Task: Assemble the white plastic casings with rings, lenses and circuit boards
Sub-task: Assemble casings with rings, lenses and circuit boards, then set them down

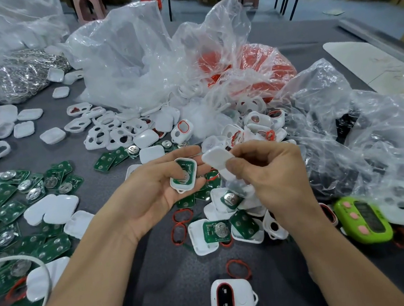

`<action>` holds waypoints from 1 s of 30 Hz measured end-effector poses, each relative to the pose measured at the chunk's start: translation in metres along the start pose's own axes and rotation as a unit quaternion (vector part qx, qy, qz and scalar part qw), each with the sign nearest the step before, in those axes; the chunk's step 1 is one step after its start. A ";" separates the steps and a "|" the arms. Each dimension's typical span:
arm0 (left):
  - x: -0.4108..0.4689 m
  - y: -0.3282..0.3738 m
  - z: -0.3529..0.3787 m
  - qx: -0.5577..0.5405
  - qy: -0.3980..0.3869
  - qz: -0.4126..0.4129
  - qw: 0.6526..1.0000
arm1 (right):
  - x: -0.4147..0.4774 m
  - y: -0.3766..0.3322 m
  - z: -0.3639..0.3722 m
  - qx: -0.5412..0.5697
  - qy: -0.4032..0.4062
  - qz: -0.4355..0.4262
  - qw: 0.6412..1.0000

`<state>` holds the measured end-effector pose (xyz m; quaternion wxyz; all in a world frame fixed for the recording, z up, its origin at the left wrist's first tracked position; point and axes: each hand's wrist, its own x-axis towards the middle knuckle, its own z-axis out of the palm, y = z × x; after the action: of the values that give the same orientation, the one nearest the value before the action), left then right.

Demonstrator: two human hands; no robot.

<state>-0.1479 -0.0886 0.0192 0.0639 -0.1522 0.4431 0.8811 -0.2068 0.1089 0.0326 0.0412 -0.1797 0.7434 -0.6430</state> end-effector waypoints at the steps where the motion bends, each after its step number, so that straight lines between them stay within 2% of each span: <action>1: 0.000 -0.001 0.000 -0.001 0.003 -0.001 1.000 | 0.000 -0.001 0.000 0.033 -0.006 0.005 0.999; 4: 0.000 -0.001 0.002 -0.021 0.005 -0.002 1.000 | -0.001 -0.003 0.002 0.062 -0.011 -0.013 0.998; 8: 0.000 0.000 0.002 -0.051 0.007 -0.004 0.999 | -0.007 -0.003 0.007 -0.004 -0.002 -0.091 0.996; 11: -0.001 0.001 0.003 -0.055 0.008 -0.004 0.998 | -0.009 -0.003 0.009 -0.024 -0.002 -0.106 0.994; 13: -0.003 0.001 0.004 -0.058 0.016 -0.002 0.998 | -0.009 -0.004 0.010 -0.022 0.002 -0.080 0.997; 16: -0.002 0.002 0.009 -0.078 0.036 0.009 0.996 | -0.007 -0.007 0.013 0.061 -0.006 0.030 0.998; 18: -0.001 0.001 0.013 -0.115 0.055 0.032 0.991 | -0.008 -0.008 0.016 0.149 -0.024 0.120 0.981; 20: 0.000 -0.001 0.019 -0.137 0.064 0.058 0.987 | -0.011 -0.009 0.020 0.177 -0.036 0.168 0.969; 25: 0.000 -0.010 0.031 -0.146 0.070 0.090 0.983 | -0.013 -0.014 0.026 0.189 -0.005 0.157 0.969; 30: -0.004 -0.025 0.052 -0.177 0.088 0.143 0.970 | -0.018 -0.014 0.041 0.216 0.021 0.191 0.957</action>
<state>-0.1492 -0.0321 0.0301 -0.1301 -0.1725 0.3012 0.9288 -0.1748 0.0750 0.0360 0.1853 -0.0080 0.6075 -0.7723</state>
